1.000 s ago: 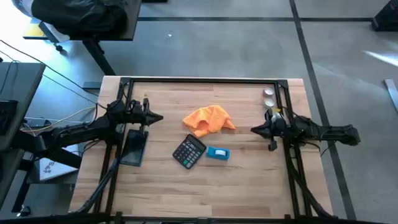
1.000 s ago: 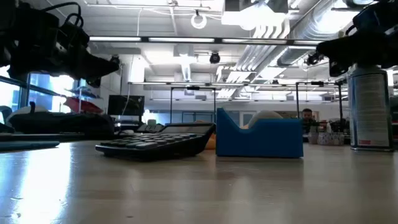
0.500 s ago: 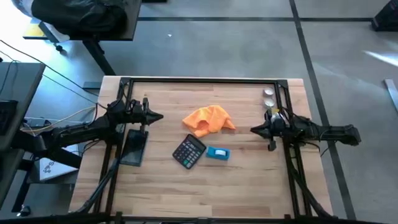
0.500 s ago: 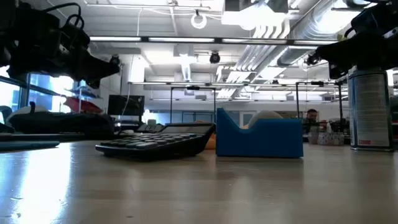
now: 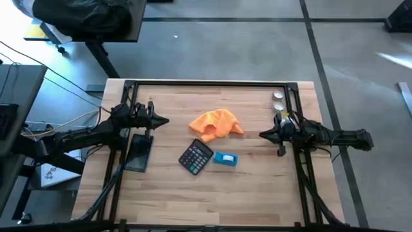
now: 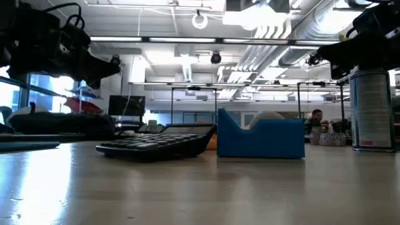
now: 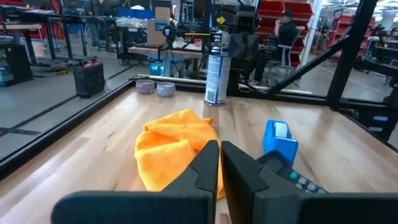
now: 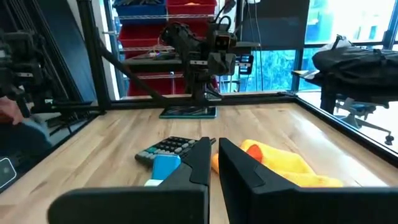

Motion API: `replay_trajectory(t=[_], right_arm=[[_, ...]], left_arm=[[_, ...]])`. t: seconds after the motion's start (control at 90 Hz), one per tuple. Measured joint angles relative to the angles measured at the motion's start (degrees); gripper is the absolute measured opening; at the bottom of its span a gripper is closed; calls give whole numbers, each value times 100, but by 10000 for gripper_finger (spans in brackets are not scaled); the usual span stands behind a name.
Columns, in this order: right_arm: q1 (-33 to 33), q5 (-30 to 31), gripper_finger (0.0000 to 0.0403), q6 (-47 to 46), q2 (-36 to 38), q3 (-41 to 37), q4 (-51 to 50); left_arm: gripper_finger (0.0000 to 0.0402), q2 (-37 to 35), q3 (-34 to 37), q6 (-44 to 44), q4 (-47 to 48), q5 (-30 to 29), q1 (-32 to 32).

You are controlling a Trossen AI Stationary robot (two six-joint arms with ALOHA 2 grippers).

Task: Apply microfiber cloth
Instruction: Return to Home Position

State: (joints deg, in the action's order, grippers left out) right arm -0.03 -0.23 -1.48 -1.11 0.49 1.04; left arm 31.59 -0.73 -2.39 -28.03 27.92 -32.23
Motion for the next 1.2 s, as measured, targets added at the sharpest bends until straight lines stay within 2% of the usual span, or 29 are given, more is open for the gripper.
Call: replay_trajectory(t=[1.033,1.2], right_arm=[[0,0,0,0,-1,-2,0],[0,0,0,0,0,-1,2]], left_arm=[[0,0,0,7,0,-2,2],[0,5,0,7,-2,12,189]])
